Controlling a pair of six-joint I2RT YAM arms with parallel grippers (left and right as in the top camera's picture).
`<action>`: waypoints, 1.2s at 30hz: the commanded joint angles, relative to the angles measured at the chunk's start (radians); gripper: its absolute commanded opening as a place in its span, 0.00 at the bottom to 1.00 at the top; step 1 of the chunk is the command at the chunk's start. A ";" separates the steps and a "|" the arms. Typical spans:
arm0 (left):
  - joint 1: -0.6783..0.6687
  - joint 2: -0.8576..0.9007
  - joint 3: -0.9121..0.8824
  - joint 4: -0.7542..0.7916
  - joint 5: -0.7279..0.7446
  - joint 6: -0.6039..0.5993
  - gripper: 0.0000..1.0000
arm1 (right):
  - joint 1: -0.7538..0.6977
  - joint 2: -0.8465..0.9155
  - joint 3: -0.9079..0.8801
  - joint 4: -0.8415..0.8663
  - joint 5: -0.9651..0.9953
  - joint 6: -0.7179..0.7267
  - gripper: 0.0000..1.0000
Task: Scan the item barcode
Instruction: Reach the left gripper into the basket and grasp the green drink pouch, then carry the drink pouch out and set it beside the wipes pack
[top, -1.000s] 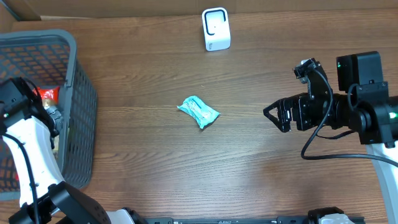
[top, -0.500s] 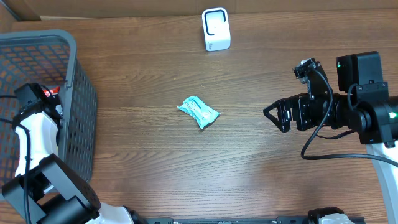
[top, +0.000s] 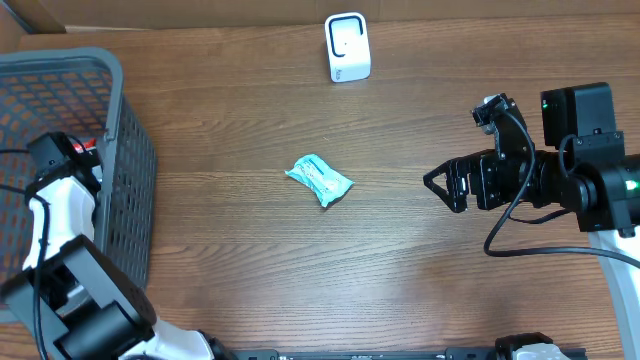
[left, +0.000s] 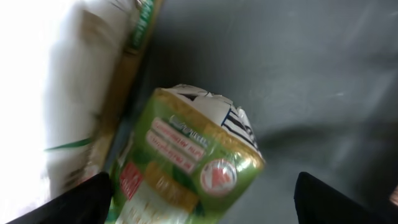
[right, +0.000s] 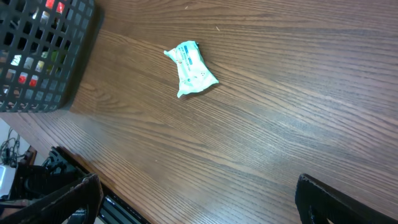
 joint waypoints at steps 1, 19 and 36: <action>0.005 0.086 -0.010 -0.003 -0.029 0.026 0.86 | 0.006 -0.002 -0.001 0.003 0.000 -0.005 1.00; 0.002 0.082 0.309 -0.274 -0.011 -0.103 0.04 | 0.006 -0.002 -0.001 0.003 0.000 -0.005 1.00; -0.038 0.043 1.503 -0.993 0.747 -0.315 0.04 | 0.006 -0.002 -0.001 0.003 0.000 -0.005 1.00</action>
